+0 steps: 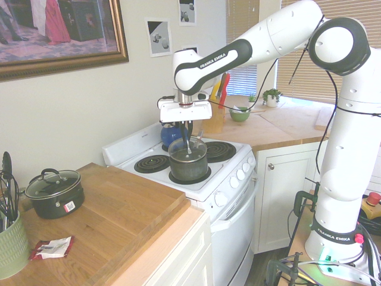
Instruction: Cover the lid of the pot
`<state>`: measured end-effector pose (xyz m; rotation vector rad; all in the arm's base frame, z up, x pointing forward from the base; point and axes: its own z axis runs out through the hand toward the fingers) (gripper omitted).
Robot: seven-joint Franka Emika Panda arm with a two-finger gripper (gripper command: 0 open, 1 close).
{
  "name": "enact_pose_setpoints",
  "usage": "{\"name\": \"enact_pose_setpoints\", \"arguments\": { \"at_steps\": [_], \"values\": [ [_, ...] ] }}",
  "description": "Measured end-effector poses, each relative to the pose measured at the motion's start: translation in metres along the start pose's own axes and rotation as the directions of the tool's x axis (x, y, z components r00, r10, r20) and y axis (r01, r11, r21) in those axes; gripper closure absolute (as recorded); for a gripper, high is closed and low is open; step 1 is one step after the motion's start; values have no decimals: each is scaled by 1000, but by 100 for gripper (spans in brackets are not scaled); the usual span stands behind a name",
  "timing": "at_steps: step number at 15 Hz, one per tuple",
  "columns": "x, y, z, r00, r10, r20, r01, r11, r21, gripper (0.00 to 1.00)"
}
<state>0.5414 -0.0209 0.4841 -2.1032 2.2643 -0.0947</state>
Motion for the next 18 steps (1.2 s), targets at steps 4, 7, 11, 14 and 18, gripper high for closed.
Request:
{"name": "enact_pose_setpoints", "arguments": {
  "at_steps": [4,7,11,14,18],
  "values": [
    [-3,-1,6,1000,-8,-5,8,1000,-10,100],
    [-15,0,10,1000,-22,-9,21,1000,-19,100],
    [-20,1,19,1000,-8,-21,8,999,-34,100],
    [-14,-4,35,1000,13,-24,-14,999,-49,100],
    [13,-25,36,998,54,-16,-55,998,-39,0]
  ]
}}
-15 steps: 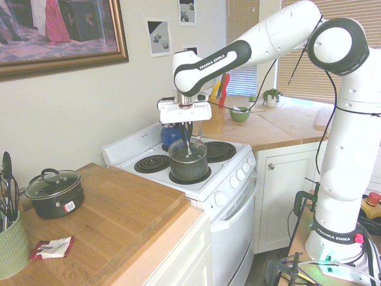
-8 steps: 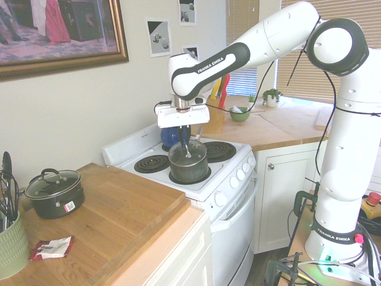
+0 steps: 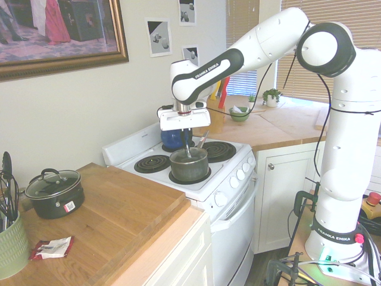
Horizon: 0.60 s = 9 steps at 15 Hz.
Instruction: Cover the lid of the pot
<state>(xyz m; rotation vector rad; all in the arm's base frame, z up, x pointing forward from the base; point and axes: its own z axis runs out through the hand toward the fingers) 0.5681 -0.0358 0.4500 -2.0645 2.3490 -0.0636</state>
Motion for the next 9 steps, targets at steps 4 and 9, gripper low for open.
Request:
{"name": "enact_pose_setpoints", "arguments": {
  "at_steps": [4,9],
  "values": [
    [5,-7,-1,1000,6,-1,-6,1000,5,0],
    [1,-9,2,1000,-1,-2,1,1000,6,0]
  ]
}}
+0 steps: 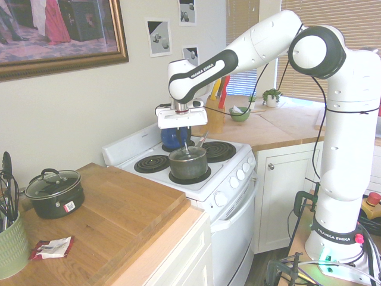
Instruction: Cover the lid of the pot
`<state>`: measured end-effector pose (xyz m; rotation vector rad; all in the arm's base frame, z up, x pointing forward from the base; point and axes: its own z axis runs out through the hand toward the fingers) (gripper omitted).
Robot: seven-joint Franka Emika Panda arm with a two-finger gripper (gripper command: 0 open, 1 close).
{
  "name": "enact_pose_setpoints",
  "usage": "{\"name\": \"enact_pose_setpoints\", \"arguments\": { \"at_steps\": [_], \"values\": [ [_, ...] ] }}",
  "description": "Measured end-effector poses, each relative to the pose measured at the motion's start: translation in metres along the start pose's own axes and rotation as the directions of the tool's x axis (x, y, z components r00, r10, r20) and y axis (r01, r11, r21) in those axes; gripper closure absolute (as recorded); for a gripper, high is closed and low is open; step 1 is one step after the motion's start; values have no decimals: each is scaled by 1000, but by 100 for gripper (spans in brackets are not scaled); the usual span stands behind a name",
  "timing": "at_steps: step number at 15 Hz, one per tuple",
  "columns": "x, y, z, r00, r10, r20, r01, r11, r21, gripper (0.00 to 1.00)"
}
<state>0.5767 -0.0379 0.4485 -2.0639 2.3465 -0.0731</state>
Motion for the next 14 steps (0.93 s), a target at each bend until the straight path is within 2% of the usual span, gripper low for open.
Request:
{"name": "enact_pose_setpoints", "arguments": {
  "at_steps": [7,14],
  "values": [
    [-11,1,-3,1000,-19,-3,19,1000,17,0],
    [-26,38,-83,999,-38,-1,38,992,119,0]
  ]
}}
